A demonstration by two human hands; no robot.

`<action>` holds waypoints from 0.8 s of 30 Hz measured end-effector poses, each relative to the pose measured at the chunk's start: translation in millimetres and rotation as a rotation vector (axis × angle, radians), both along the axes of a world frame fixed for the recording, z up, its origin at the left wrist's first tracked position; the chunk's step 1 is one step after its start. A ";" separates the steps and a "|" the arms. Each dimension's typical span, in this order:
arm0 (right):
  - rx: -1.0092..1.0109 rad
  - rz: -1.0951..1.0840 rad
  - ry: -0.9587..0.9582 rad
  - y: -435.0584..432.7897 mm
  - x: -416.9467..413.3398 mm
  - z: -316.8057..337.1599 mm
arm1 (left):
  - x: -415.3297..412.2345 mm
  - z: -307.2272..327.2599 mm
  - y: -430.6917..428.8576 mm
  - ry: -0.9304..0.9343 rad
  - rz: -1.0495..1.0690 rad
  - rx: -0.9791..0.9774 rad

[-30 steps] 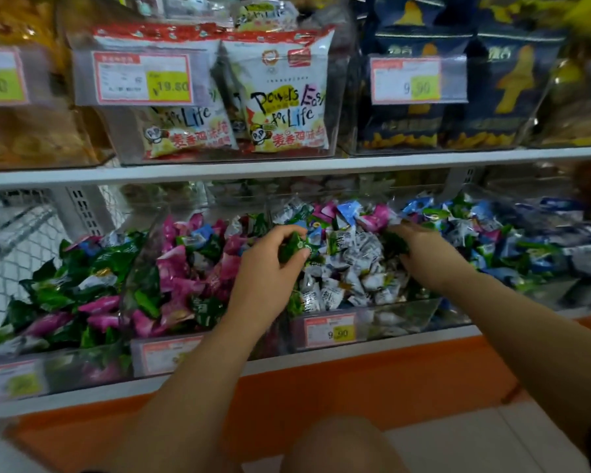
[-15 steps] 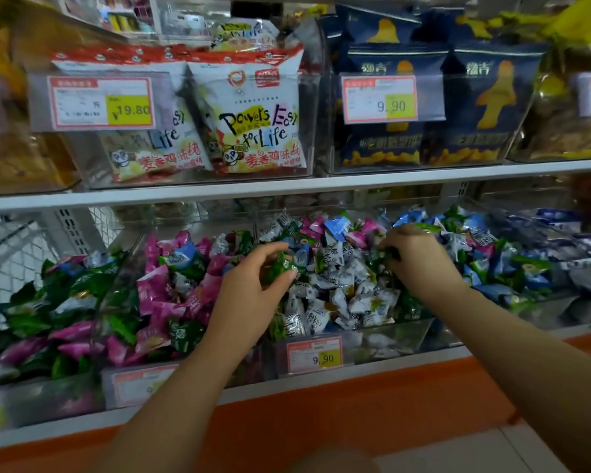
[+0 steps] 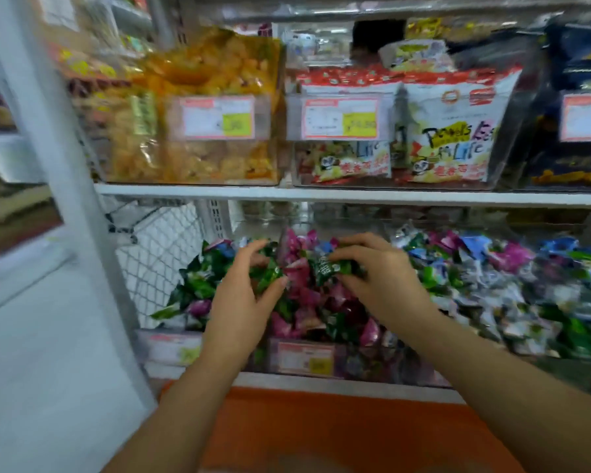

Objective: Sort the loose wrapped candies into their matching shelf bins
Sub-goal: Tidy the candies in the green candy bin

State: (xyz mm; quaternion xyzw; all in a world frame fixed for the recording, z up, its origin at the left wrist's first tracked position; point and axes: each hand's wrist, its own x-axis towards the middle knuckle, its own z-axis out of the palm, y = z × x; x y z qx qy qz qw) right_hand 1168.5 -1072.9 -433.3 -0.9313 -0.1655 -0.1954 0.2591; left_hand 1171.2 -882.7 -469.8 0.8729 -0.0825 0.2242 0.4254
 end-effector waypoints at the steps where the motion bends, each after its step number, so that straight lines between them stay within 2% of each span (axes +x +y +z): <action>1: 0.007 0.042 0.000 18.7 5.7 0.3 | 2.4 -2.3 18.1 -0.023 0.054 0.006; 7: 0.019 0.145 0.037 109.4 48.0 -0.1 | 30.4 -15.6 89.4 -0.061 0.214 0.086; 11: -0.061 0.146 0.127 128.0 67.7 -11.2 | 47.9 -22.6 103.2 0.025 0.184 0.168; 13: -0.086 0.159 0.123 122.0 67.6 -18.0 | 47.5 -23.5 100.5 0.054 0.147 0.182; 18: -0.050 0.140 0.083 82.2 48.1 -23.9 | 34.2 -15.5 68.5 -0.031 0.058 0.161; 24: -0.086 0.046 0.053 0.2 2.5 -13.1 | 19.5 7.7 -24.3 -0.041 -0.129 0.142</action>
